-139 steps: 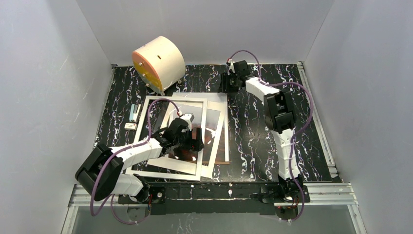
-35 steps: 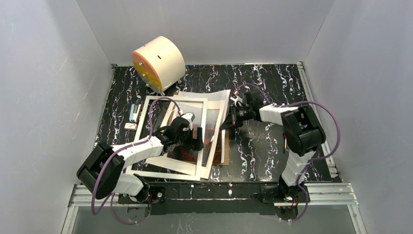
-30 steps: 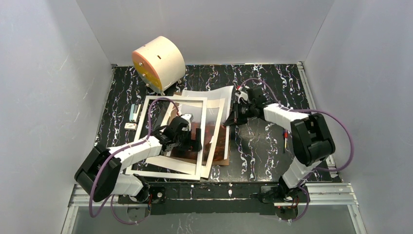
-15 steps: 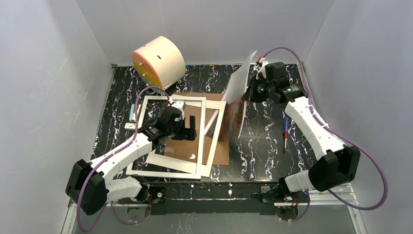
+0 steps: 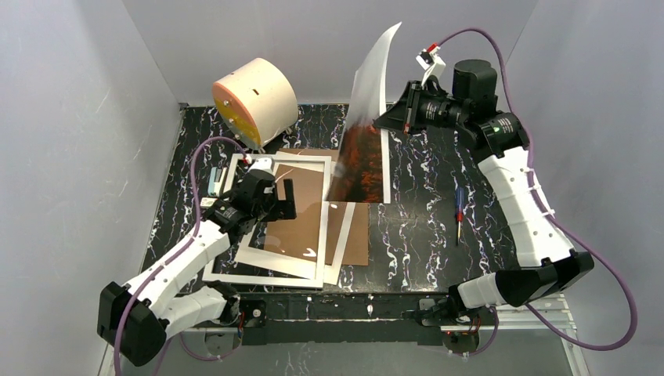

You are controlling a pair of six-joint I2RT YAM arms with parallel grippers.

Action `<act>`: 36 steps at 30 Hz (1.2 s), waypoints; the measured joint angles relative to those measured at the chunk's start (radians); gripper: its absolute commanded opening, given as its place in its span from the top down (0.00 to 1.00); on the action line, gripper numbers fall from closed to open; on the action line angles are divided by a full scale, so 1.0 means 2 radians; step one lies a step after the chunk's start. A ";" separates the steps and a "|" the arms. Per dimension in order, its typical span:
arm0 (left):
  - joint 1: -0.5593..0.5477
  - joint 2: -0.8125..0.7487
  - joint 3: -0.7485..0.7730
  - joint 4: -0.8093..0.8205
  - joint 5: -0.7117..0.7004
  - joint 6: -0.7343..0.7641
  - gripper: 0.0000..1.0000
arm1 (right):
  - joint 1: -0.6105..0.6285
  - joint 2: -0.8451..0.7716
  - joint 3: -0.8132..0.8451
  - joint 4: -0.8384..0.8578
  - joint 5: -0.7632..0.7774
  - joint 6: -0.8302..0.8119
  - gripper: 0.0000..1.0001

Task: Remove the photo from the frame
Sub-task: Place the photo in the photo frame.

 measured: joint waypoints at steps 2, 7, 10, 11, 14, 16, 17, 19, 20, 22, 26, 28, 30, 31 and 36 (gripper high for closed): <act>0.017 -0.004 0.003 -0.007 -0.006 -0.002 0.02 | 0.000 -0.001 0.000 0.028 -0.034 0.022 0.99; 0.058 -0.034 0.019 -0.029 -0.031 -0.013 0.02 | 0.001 -0.016 -0.056 0.087 -0.061 0.057 0.99; 0.060 -0.077 0.022 -0.032 -0.049 -0.021 0.02 | 0.001 -0.044 -0.173 0.141 -0.074 0.080 0.99; 0.060 -0.095 0.024 -0.033 -0.055 -0.023 0.02 | 0.001 -0.047 -0.208 0.153 -0.079 0.088 0.99; 0.060 -0.121 0.030 -0.034 -0.056 -0.022 0.02 | 0.000 -0.040 -0.323 0.197 -0.093 0.112 0.99; 0.060 -0.124 0.032 -0.033 -0.047 -0.017 0.02 | -0.003 -0.027 -0.389 0.221 -0.100 0.127 0.99; 0.060 -0.122 0.032 -0.034 -0.041 -0.013 0.02 | -0.005 -0.020 -0.414 0.230 -0.101 0.131 0.99; 0.060 -0.113 0.032 -0.033 -0.029 -0.006 0.02 | -0.008 -0.006 -0.444 0.246 -0.097 0.135 0.99; 0.060 -0.108 0.032 -0.033 -0.024 -0.003 0.01 | -0.010 0.003 -0.454 0.256 -0.092 0.135 0.96; 0.060 -0.098 0.032 -0.033 -0.011 0.004 0.02 | -0.013 0.020 -0.464 0.270 -0.083 0.135 0.80; 0.060 -0.085 0.032 -0.032 0.004 0.016 0.02 | -0.016 0.057 -0.466 0.278 -0.061 0.118 0.44; 0.060 -0.080 0.032 -0.032 0.006 0.019 0.02 | -0.016 0.067 -0.463 0.263 -0.033 0.097 0.43; 0.060 -0.075 0.032 -0.032 0.004 0.023 0.02 | -0.016 0.071 -0.452 0.237 -0.004 0.078 0.36; 0.060 -0.070 0.033 -0.032 0.002 0.025 0.02 | -0.016 0.070 -0.442 0.218 0.017 0.068 0.35; 0.060 -0.038 0.050 -0.036 -0.013 0.025 0.02 | -0.016 0.046 -0.387 0.159 0.114 0.035 0.02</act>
